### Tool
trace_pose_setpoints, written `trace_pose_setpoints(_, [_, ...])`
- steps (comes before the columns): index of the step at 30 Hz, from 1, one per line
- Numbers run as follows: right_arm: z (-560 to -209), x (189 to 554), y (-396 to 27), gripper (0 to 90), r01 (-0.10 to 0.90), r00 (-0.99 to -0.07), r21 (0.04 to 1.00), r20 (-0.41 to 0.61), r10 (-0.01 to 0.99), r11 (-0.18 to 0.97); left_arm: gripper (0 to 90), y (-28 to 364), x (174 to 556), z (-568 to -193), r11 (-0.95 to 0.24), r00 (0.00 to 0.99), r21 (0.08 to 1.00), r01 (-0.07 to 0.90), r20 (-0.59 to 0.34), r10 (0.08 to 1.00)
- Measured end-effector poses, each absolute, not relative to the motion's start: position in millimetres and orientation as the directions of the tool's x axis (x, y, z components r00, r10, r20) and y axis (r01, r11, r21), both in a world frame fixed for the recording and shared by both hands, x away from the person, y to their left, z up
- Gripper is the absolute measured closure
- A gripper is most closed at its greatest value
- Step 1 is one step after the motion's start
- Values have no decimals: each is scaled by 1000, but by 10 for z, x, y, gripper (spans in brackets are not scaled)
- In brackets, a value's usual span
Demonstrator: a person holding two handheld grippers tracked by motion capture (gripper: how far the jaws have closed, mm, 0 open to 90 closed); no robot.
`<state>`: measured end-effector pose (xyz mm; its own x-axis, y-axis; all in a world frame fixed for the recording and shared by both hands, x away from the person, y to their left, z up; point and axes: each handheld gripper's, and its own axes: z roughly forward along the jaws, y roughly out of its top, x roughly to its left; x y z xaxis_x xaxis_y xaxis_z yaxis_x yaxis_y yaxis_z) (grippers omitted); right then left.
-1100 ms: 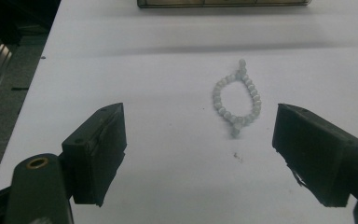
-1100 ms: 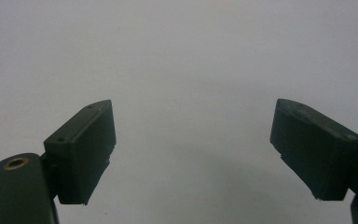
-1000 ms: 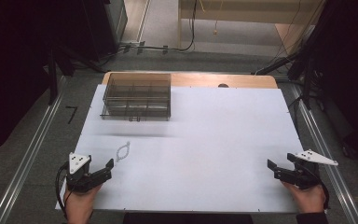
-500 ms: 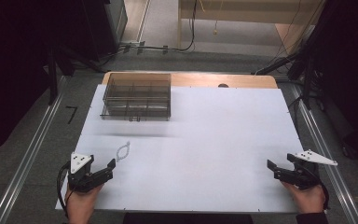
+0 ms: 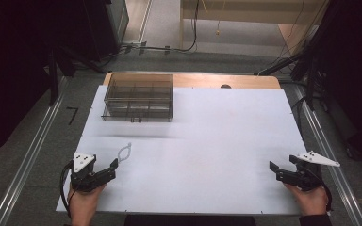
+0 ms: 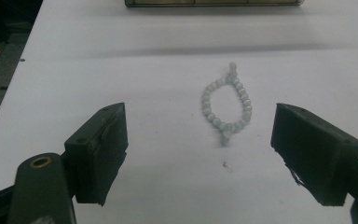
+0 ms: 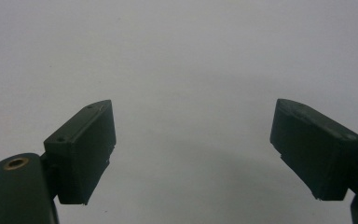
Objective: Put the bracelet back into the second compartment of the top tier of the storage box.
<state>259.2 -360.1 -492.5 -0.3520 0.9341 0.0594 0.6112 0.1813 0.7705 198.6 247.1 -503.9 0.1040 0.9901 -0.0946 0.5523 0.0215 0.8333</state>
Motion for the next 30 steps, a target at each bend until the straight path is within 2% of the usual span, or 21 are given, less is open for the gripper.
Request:
trace_pose_setpoints(6, [-4926,2590,-3601,128,613,-353,769,60,934,182,204,2461,2007,-5050,10,111,828,560,-87,990])
trace_pose_setpoints(17, [-4927,2592,-3598,128,613,-352,768,59,934,183,291,2452,2043,-5074,-5,126,817,576,-82,989])
trace_pose_setpoints(25, [-4930,2594,-3597,129,614,-351,768,56,935,185,384,2441,2060,-5086,-21,147,810,586,-81,986])
trace_pose_setpoints(27, [-4932,2595,-3593,129,615,-351,766,54,935,186,424,2438,2069,-5091,-24,160,808,589,-88,983])
trace_pose_setpoints(28, [-4933,2596,-3592,129,615,-351,766,54,935,187,479,2438,2074,-5095,-29,173,806,591,-92,981])
trace_pose_setpoints(30, [-4931,2595,-3593,129,615,-351,766,53,935,187,500,2436,2080,-5099,-35,179,802,596,-90,980])
